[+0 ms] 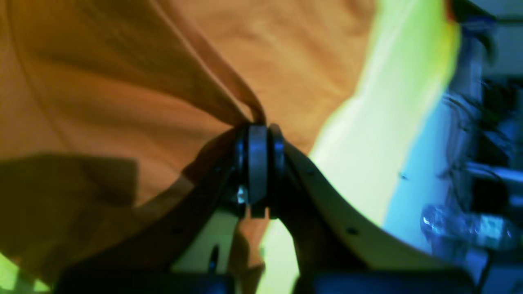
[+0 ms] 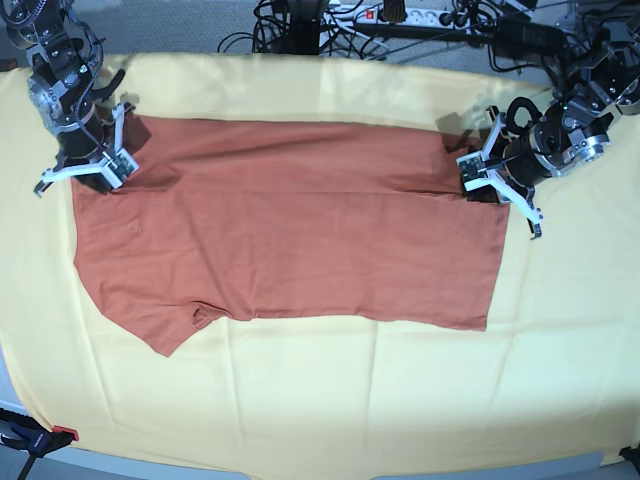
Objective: Fold the T-shirt properly
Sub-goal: 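Release the shirt and move both grippers to its side edges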
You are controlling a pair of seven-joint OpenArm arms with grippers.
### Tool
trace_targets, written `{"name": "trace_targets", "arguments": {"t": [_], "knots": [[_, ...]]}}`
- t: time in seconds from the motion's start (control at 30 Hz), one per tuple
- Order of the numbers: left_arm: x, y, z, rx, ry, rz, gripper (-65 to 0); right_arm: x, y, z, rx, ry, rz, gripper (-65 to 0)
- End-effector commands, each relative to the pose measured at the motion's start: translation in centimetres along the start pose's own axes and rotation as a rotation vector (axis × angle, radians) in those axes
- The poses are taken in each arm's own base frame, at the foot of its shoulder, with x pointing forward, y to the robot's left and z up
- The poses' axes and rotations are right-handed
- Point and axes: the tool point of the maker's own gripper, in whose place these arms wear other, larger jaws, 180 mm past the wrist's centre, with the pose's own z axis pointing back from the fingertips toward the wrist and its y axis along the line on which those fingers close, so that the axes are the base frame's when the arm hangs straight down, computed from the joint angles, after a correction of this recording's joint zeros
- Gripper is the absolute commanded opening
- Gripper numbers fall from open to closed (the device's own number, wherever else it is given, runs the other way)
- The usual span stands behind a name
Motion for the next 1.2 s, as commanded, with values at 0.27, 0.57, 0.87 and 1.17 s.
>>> {"name": "trace_targets", "arguments": {"t": [0.27,0.57,0.87,1.17], "knots": [[-0.5,3.9,0.8,0.186,0.044,0.001,-65.0,0.5,-0.1,0.1,0.028,-0.022,-0.001,-65.0],[-0.4,2.2,0.6,0.092,0.038,-0.006,-59.2,0.7,-1.0,0.0,-0.012,-0.03,-0.025,-55.1],[-1.2,4.9,1.0,0.246,0.068,0.123,-28.4,1.3,-4.6,-0.2,-0.171,-0.035,-0.066,-28.8],[-2.7,13.2,3.0,0.437,-0.035,0.632,-29.5,0.4,-5.4,0.0,-0.222,0.01,-0.071,-28.8]]}}
